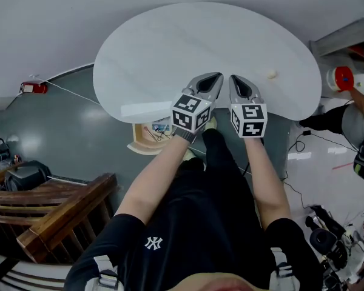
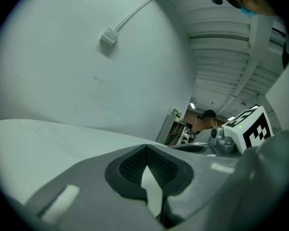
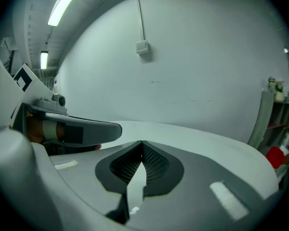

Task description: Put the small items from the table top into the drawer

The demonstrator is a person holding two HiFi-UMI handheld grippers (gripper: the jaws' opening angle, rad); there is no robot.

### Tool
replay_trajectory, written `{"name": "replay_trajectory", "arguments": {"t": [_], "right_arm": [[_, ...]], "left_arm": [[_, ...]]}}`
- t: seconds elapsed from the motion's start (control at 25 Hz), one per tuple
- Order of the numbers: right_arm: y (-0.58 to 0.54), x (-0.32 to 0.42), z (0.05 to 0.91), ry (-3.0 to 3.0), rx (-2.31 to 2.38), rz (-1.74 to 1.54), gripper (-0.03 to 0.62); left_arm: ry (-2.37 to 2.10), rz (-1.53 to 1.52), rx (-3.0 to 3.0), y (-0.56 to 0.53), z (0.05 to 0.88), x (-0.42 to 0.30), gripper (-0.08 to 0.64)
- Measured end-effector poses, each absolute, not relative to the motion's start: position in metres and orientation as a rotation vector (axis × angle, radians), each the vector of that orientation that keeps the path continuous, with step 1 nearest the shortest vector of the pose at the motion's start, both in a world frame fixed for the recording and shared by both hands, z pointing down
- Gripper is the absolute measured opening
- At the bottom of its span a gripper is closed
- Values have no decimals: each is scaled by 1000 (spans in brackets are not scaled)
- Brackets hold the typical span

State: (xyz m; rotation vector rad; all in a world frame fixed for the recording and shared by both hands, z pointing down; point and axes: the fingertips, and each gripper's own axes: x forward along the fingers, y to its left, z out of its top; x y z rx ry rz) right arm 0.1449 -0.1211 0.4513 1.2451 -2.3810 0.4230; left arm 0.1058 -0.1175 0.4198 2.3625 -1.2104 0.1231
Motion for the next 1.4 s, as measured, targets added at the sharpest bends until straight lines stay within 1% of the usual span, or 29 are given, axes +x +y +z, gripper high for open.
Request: {"name": "replay_trajectory", "arguments": {"t": [0.52, 0.96, 1.4], "right_arm": [[-145, 200, 484, -2287, 1332, 467, 29], [-160, 260, 519, -2162, 1445, 536, 87], [-187, 319, 552, -2060, 1572, 596, 165]], "left_arm": [[-1106, 186, 2370, -146, 456, 152, 0], [-995, 244, 2380, -167, 487, 194, 0], [-896, 295, 2391, -186, 517, 235, 0]]}}
